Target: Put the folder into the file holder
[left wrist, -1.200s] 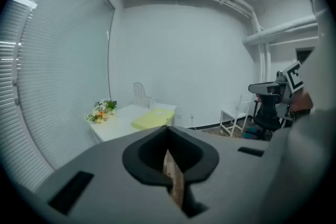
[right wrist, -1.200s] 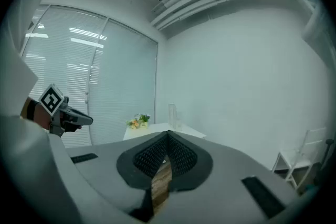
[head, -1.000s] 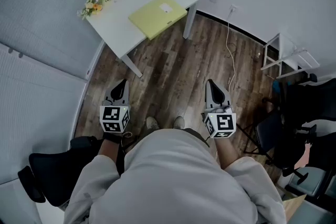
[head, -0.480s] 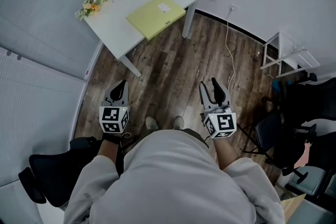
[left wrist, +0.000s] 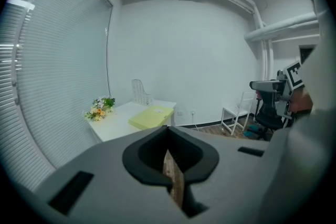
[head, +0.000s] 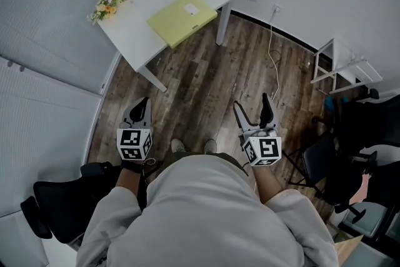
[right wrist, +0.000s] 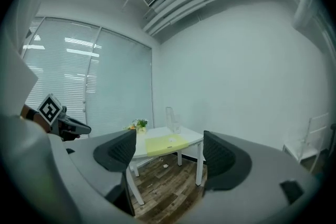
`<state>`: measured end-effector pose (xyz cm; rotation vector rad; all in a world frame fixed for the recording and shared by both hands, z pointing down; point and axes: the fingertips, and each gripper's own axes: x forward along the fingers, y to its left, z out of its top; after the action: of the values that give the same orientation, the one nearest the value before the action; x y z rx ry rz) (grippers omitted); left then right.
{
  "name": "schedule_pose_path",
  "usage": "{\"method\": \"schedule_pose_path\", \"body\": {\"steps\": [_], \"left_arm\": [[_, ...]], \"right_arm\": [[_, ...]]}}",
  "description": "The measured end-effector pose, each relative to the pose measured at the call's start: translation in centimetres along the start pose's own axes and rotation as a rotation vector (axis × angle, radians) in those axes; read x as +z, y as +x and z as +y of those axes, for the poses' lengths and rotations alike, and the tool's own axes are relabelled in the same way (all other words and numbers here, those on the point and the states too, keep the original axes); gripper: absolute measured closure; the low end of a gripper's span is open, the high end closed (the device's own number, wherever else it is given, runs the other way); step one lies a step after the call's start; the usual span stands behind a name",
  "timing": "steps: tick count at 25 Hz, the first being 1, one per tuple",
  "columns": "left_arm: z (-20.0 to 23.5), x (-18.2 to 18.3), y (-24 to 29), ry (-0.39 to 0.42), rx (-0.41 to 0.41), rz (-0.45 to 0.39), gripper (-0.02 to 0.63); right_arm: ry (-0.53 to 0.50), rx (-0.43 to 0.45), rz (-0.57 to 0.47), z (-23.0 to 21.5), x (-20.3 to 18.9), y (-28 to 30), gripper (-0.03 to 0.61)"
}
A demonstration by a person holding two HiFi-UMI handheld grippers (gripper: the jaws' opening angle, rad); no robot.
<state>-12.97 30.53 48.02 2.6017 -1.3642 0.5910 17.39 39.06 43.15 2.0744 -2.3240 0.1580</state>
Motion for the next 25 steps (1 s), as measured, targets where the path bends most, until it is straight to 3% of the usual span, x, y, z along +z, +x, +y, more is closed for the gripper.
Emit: {"method": "schedule_pose_path", "body": {"steps": [10, 17, 25], "left_arm": [[-2.1, -1.9, 0.5, -0.029, 0.052, 0.040, 0.606], [1.6, -1.6, 5.4, -0.058, 0.055, 0.038, 0.606], [8.1, 2.0, 13.7, -0.072, 0.012, 0.020, 0.606]], "right_arm": [[0.008, 0.090, 0.048, -1.9, -2.3, 2.1, 0.192], [0.010, 0.121, 0.081, -1.3, -3.1, 8.5, 0.192], [-0.022, 0.096, 0.103, -1.6, -1.6, 18.9, 0.193]]}}
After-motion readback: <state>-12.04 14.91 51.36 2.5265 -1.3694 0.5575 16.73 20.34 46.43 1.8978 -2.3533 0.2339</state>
